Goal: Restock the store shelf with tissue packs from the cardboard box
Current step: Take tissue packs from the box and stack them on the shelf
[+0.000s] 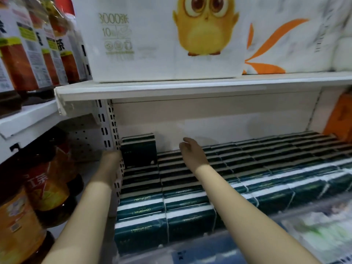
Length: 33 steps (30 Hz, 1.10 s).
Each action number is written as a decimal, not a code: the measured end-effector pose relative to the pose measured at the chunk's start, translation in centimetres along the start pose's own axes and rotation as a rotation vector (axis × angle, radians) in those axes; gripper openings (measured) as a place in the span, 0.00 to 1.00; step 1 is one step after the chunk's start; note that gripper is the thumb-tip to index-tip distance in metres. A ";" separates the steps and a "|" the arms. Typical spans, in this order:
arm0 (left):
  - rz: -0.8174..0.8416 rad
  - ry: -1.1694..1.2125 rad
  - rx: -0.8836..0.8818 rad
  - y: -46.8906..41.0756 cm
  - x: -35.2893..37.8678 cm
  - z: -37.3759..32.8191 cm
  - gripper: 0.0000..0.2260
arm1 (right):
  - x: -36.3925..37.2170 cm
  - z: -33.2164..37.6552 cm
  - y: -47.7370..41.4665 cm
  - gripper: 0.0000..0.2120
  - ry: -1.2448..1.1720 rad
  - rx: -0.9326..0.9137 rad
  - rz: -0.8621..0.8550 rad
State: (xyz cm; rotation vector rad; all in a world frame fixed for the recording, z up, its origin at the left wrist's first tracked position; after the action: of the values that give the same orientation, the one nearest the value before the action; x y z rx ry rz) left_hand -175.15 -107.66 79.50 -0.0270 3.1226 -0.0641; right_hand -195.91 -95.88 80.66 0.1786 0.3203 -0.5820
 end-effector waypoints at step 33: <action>0.487 -0.124 0.338 31.4 17.5 -5.5 0.27 | -21.4 -9.8 16.5 0.08 -0.536 -0.001 -0.181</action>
State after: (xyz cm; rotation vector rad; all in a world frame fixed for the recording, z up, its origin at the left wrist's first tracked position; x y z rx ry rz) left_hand -193.25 -76.39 83.44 0.6949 2.8548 -0.5496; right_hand -205.87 -68.95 80.14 -0.0127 -0.1858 -0.7834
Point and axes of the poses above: each hand's wrist, its own y-axis away from the middle knuckle, its own x-axis out of the palm, z = x × y, the point moved 2 cm from there along -y, towards the middle knuckle, and after that the axes turned 14 degrees about x, right-handed, at the moved point
